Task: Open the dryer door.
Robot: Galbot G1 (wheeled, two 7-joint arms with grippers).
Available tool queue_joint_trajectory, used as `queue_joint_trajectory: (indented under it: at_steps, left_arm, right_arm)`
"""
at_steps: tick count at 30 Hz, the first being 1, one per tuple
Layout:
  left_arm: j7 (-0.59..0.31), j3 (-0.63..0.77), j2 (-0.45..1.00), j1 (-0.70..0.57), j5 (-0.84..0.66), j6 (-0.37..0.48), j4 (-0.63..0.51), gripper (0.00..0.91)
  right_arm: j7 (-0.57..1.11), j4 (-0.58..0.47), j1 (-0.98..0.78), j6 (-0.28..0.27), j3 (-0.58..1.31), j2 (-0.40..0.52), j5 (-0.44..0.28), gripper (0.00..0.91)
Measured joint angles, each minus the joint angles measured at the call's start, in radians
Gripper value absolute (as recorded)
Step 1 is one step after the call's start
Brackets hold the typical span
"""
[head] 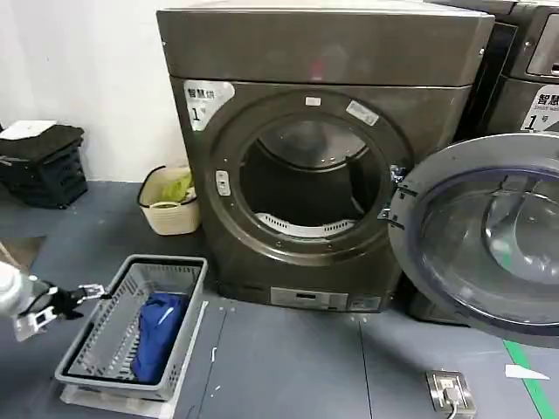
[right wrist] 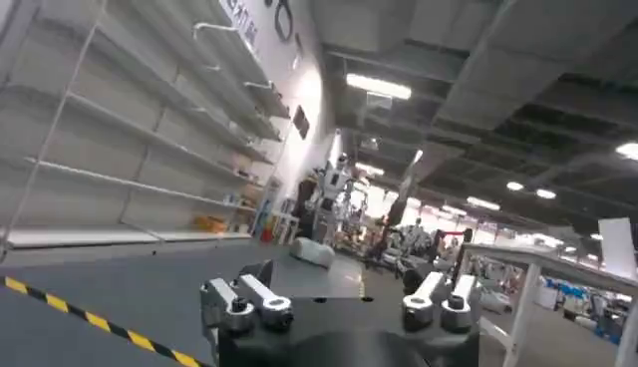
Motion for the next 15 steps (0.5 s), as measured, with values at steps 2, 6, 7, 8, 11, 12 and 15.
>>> queue_joint_trajectory:
  at_steps: [2,6,7,8,11,12,15]
  left_arm:
    - [0.0,0.051,-0.01,-0.051,-0.007,0.0,0.006,0.907]
    - [-0.001,0.14,-0.033,-0.139,-0.005,0.0,0.009,0.907]
    - [-0.001,0.159,-0.038,-0.156,-0.001,0.0,0.011,0.907]
    - [0.0,0.174,-0.045,-0.174,0.001,0.0,0.013,0.907]
    - [0.007,0.206,-0.054,-0.21,0.003,0.001,0.017,0.907]
    - [0.008,0.213,-0.055,-0.218,0.006,0.001,0.02,0.907]
    - [0.007,0.227,-0.058,-0.232,0.031,0.001,0.029,0.907]
  right_arm:
    - [-0.001,-0.003,-0.001,0.005,0.001,0.0,0.009,0.907]
    - [-0.002,-0.004,-0.002,0.006,0.004,0.001,0.009,0.907]
    - [-0.003,-0.004,-0.002,0.006,0.005,0.002,0.01,0.907]
    - [-0.004,-0.004,-0.002,0.006,0.005,0.003,0.01,0.907]
    - [-0.006,-0.004,-0.003,0.007,0.006,0.004,0.015,0.907]
    - [-0.007,-0.005,-0.003,0.008,0.006,0.004,0.015,0.907]
    - [-0.007,-0.006,-0.002,0.012,0.006,0.004,0.015,0.907]
